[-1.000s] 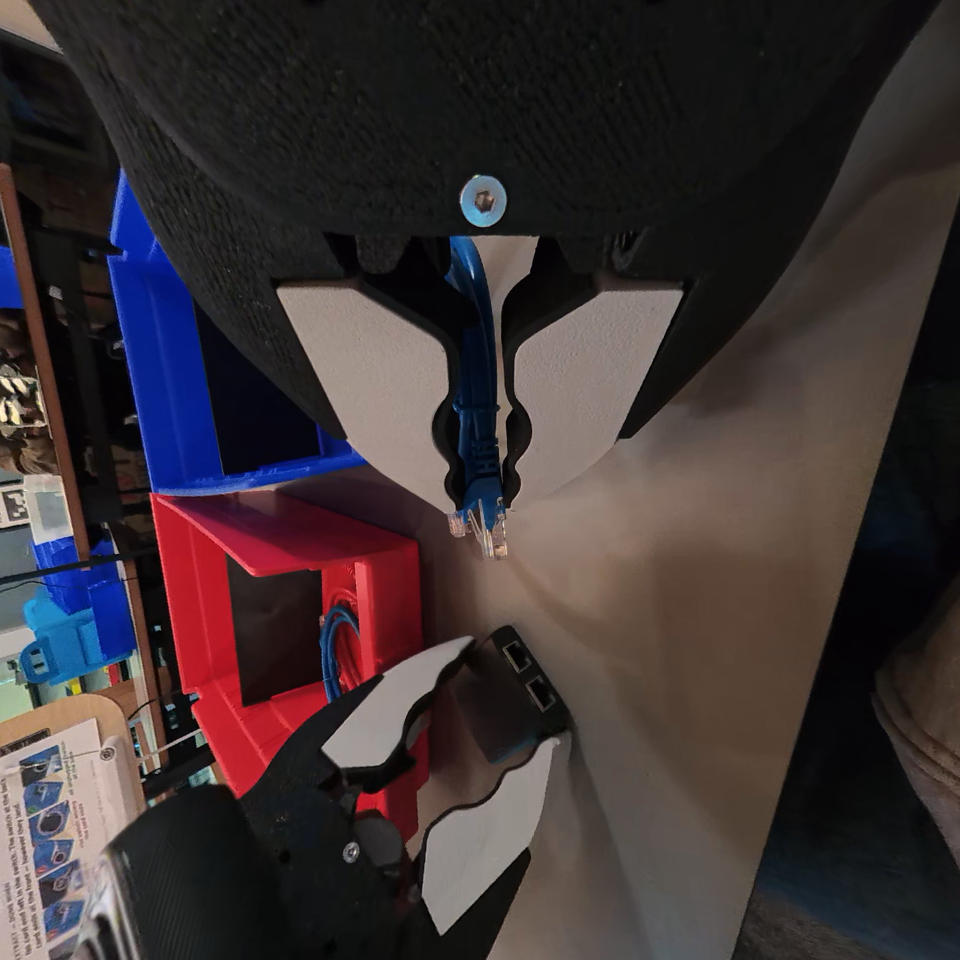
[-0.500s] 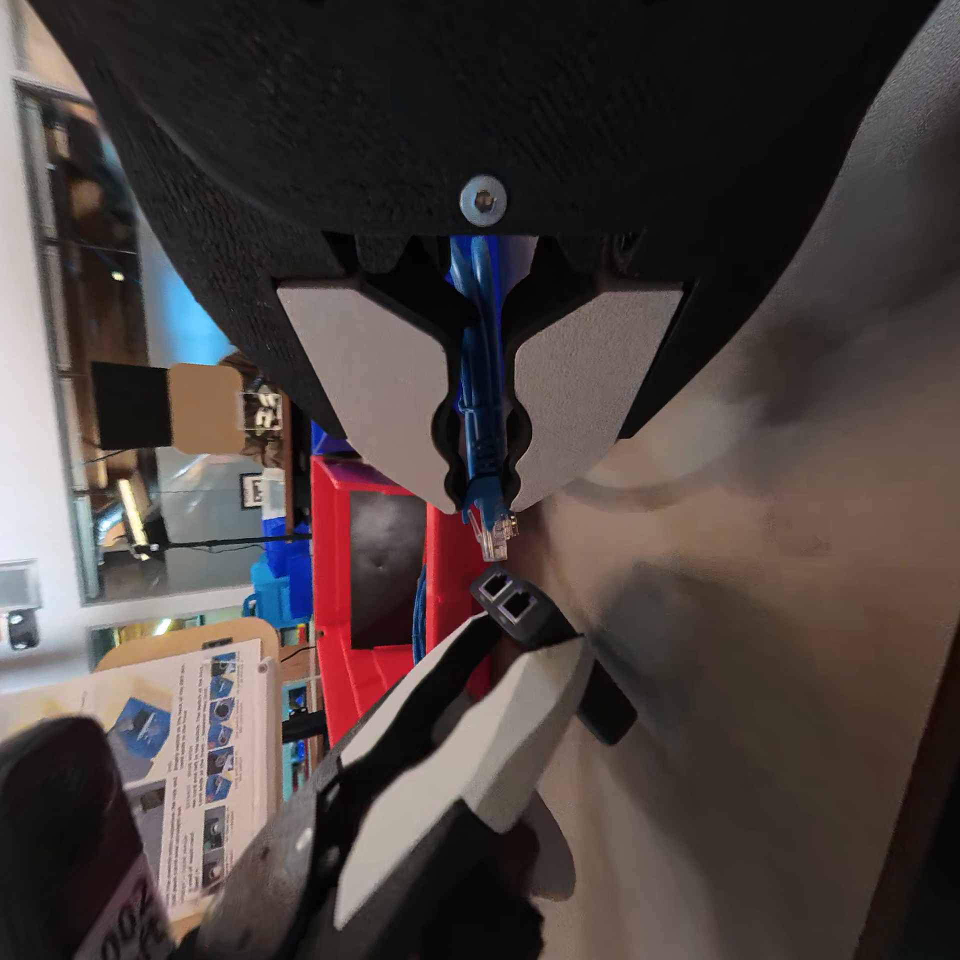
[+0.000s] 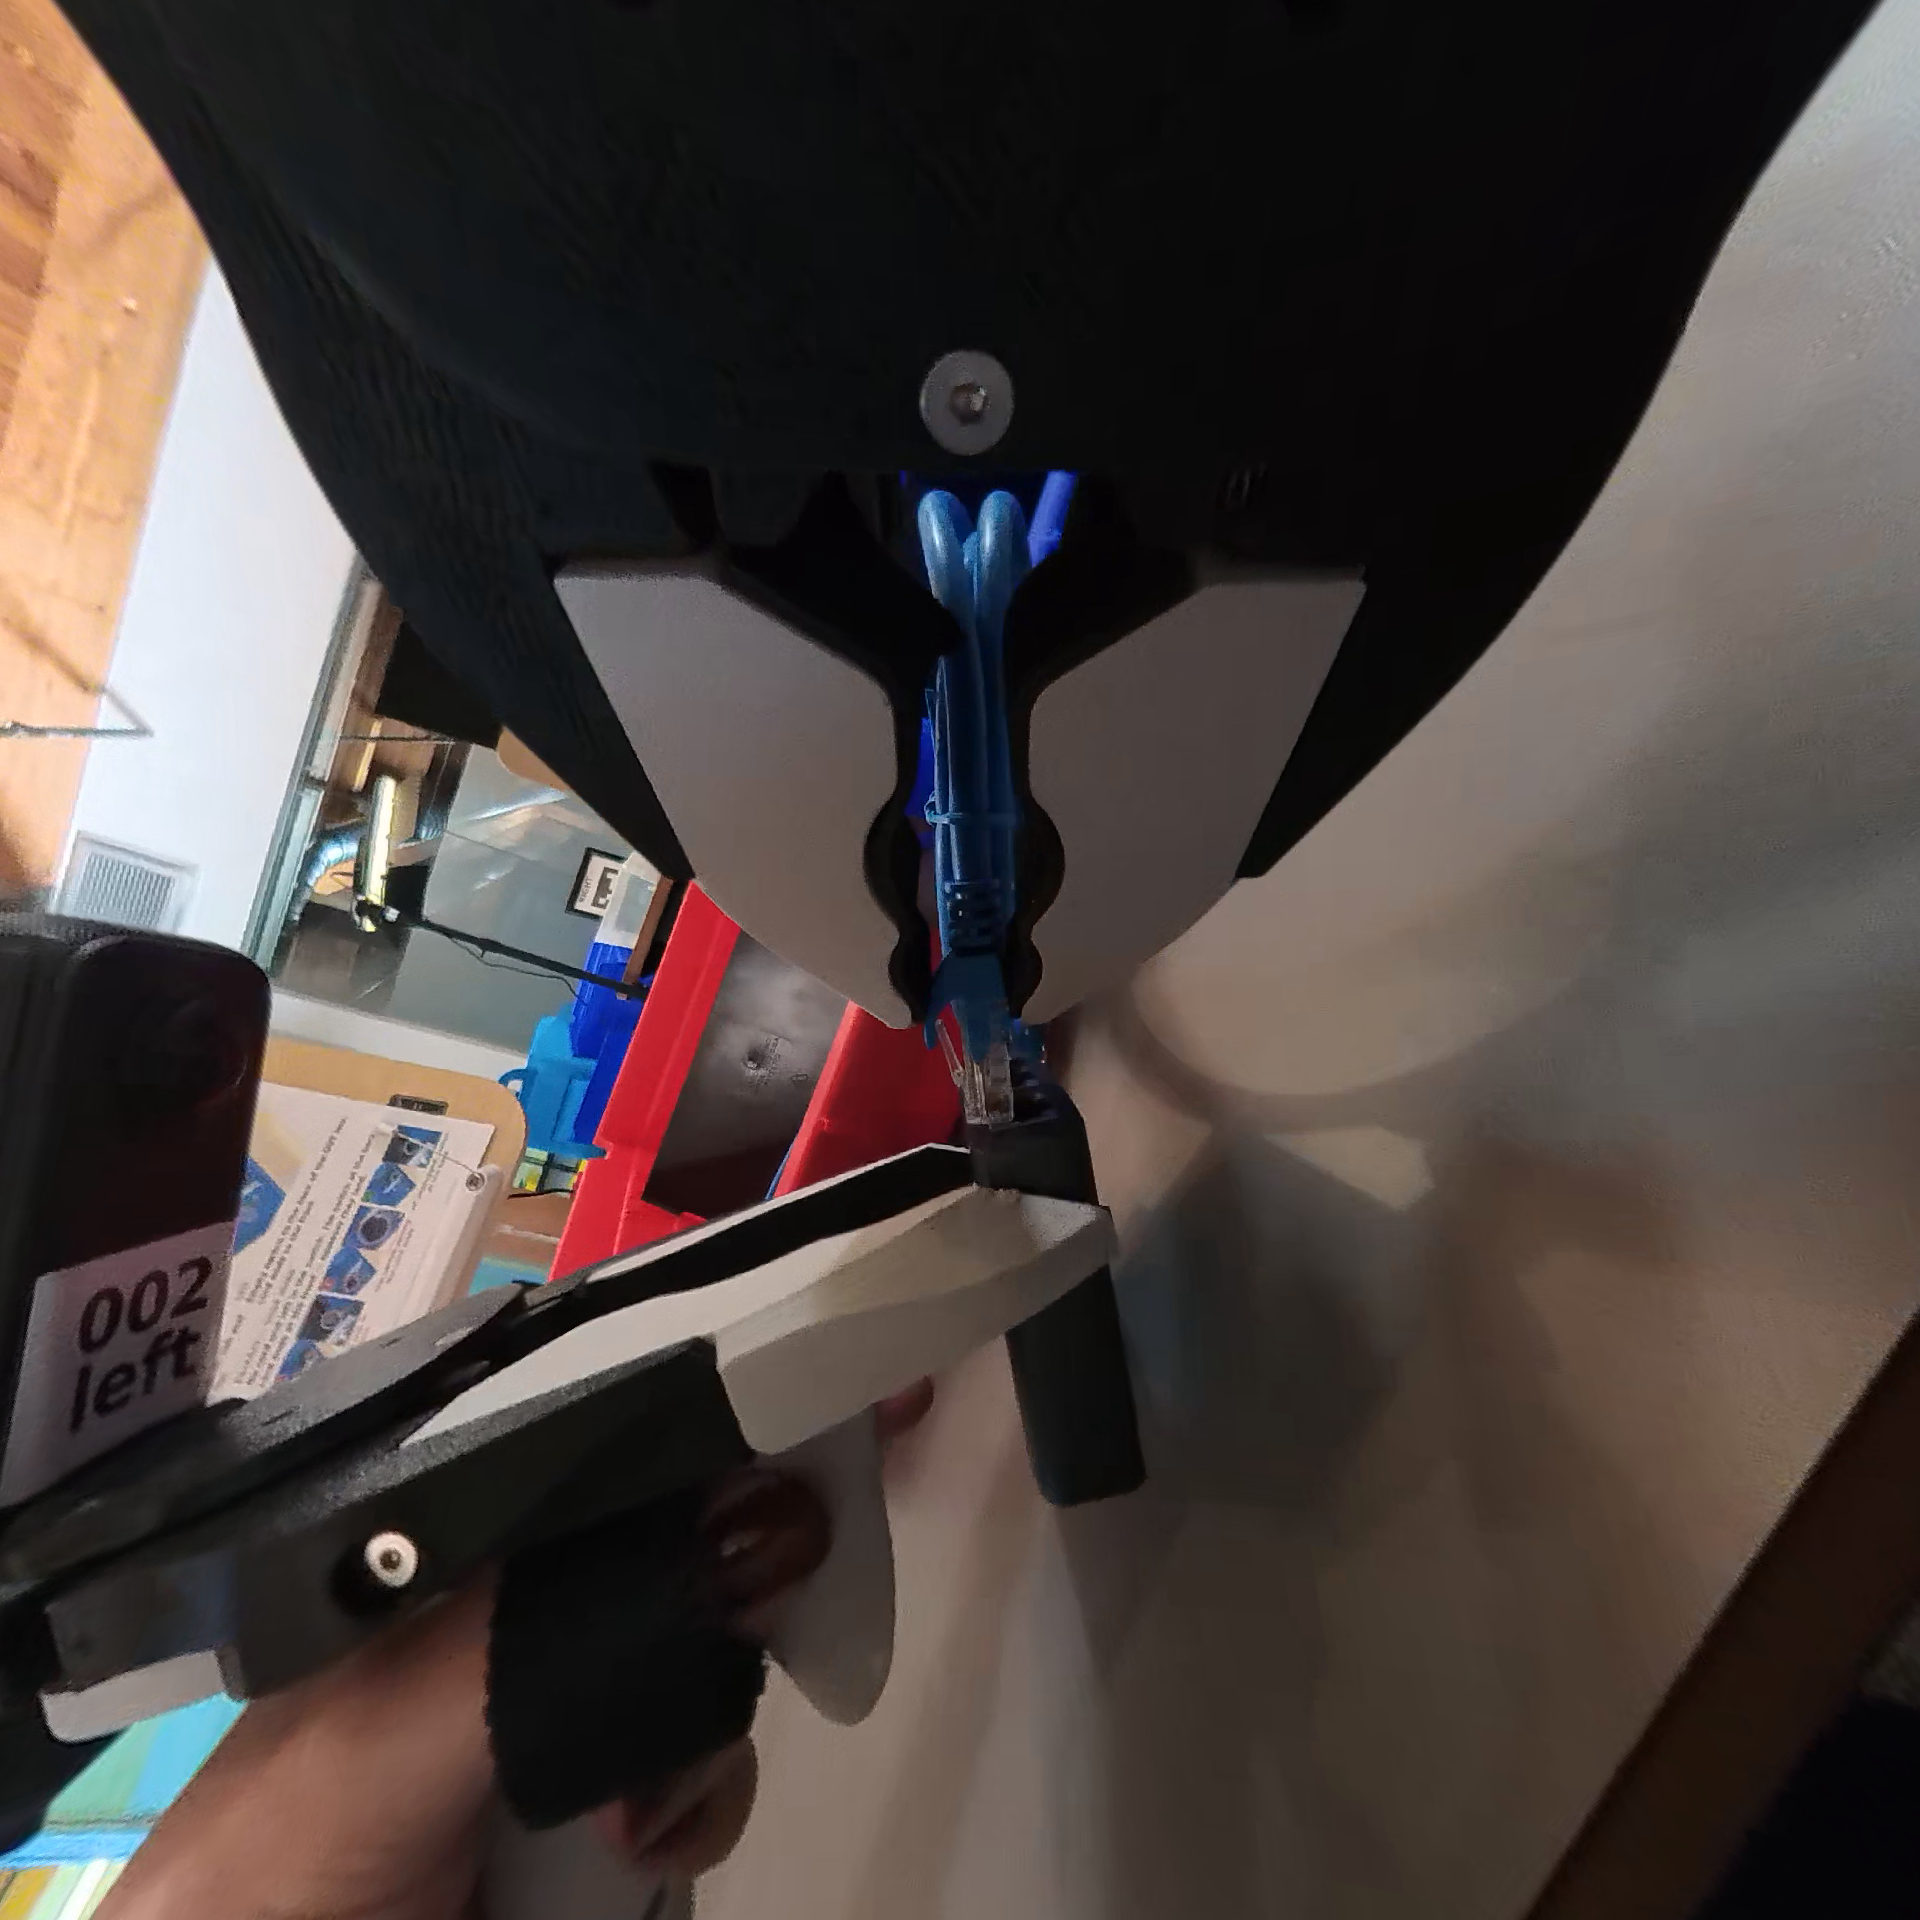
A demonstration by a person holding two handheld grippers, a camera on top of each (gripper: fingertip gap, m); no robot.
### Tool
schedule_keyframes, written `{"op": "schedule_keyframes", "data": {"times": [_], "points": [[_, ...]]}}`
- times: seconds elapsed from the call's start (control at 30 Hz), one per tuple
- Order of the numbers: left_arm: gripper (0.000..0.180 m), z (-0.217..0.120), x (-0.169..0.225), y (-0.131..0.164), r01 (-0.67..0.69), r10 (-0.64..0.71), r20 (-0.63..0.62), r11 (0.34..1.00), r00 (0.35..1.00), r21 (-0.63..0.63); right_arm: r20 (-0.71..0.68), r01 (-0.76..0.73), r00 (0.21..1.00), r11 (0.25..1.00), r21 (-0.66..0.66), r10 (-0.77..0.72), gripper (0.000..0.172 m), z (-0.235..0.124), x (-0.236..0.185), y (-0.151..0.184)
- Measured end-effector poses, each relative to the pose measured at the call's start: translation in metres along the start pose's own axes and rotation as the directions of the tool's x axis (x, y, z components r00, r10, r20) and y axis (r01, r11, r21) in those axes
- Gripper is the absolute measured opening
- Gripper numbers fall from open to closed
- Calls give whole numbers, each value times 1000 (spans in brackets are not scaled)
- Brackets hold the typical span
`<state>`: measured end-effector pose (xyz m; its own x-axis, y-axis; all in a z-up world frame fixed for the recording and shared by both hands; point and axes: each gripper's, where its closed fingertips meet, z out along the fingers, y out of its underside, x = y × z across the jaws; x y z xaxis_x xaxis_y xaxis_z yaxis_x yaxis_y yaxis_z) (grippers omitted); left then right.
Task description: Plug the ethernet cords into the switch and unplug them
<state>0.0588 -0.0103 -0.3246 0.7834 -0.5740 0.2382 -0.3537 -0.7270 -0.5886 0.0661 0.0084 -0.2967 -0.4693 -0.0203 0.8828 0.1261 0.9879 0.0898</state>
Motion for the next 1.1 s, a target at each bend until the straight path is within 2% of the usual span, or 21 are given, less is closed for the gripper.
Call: {"op": "schedule_keyframes", "data": {"times": [0.03, 0.47, 0.67, 0.83, 0.97, 1.03, 1.1], "points": [[58, 0, 0, 0, 11, -11, -7, 1000, 1000, 10, 6, 9, 1000, 1000, -3, -9, 13, 0, 0, 0], [59, -3, -1, 1, 64, -56, -87, 994, 995, 91, -13, 14, 1000, 1000, 15, -14, 13, 1, -2, 0], [59, -6, 0, 1, 50, -34, -111, 989, 993, 138, -37, 12, 999, 1000, 13, -11, 13, 0, 0, 1], [59, -12, 3, 0, 30, 0, -134, 974, 991, 224, -57, -3, 998, 1000, -2, 2, 13, 0, 3, 6], [58, -22, 2, -5, -70, 82, -29, 949, 996, 307, -70, -61, 996, 998, -13, 60, 13, -1, 6, 9], [58, -30, 3, -11, -202, 178, 100, 916, 979, 346, -64, -151, 987, 988, -19, 150, 13, -2, 9, 13], [58, -41, 1, -20, -383, 290, 293, 859, 911, 339, -35, -295, 955, 956, 0, 295, 13, -5, 15, 16]]}}
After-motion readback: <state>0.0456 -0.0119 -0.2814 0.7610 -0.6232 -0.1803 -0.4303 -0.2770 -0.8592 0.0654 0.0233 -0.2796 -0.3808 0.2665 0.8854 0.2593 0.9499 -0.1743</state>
